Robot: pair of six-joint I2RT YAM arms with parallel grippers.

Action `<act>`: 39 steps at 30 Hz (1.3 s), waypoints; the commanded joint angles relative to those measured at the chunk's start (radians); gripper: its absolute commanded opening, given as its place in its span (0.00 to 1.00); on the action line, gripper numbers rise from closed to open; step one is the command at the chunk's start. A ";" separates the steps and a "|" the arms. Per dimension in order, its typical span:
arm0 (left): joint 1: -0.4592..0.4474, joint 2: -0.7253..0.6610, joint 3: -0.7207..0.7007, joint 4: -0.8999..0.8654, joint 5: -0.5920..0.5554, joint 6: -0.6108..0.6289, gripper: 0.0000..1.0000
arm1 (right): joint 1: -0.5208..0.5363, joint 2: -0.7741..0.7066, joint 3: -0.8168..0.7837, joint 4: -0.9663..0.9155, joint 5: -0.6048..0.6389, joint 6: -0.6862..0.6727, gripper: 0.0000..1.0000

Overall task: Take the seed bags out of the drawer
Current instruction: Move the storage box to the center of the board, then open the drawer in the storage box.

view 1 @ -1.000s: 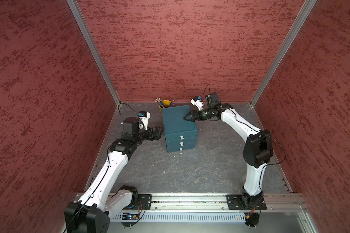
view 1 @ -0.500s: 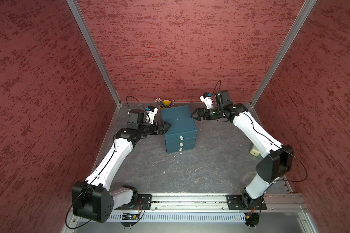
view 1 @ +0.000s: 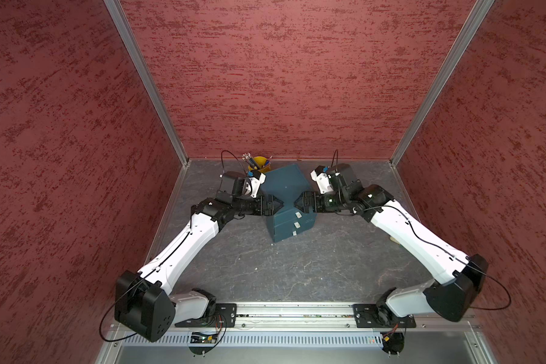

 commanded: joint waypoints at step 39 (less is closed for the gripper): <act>0.030 0.058 0.048 -0.091 -0.093 -0.052 0.62 | 0.160 -0.178 -0.636 0.891 0.291 0.412 0.52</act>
